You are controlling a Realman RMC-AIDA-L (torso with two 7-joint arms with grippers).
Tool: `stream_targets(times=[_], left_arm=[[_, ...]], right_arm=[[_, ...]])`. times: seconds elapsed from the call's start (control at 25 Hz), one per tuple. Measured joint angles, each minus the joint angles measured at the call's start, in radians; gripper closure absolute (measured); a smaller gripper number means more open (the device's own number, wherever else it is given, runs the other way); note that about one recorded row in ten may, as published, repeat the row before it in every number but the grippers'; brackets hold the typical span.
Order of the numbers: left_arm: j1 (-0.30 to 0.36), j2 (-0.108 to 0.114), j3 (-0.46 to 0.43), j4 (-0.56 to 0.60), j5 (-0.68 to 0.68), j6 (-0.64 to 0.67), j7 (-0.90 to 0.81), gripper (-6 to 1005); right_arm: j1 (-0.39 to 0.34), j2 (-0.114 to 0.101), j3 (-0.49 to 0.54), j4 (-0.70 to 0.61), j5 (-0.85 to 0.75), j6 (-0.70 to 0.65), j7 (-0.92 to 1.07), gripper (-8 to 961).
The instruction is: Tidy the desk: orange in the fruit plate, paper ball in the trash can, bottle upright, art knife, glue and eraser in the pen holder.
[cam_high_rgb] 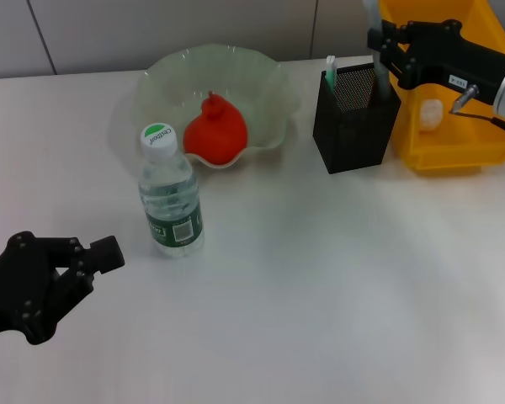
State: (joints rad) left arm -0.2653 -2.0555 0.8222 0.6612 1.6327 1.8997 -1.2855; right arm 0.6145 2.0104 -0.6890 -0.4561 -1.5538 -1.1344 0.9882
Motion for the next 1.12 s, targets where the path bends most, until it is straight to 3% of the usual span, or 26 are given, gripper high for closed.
stream_targets(times=[0.72,1.12], left_arm=[[0.0,0.003,0.0,0.0,-0.006,0.006,0.0,1001],[0.0,0.002,0.0,0.0,-0.002,0.007,0.0,1001]], right_arm=[[-0.001,-0.01,-0.011,0.004,-0.012,0.014,0.018,742],[0.017,-0.007,-0.015,-0.008,-0.126,0.063,0.092,680]])
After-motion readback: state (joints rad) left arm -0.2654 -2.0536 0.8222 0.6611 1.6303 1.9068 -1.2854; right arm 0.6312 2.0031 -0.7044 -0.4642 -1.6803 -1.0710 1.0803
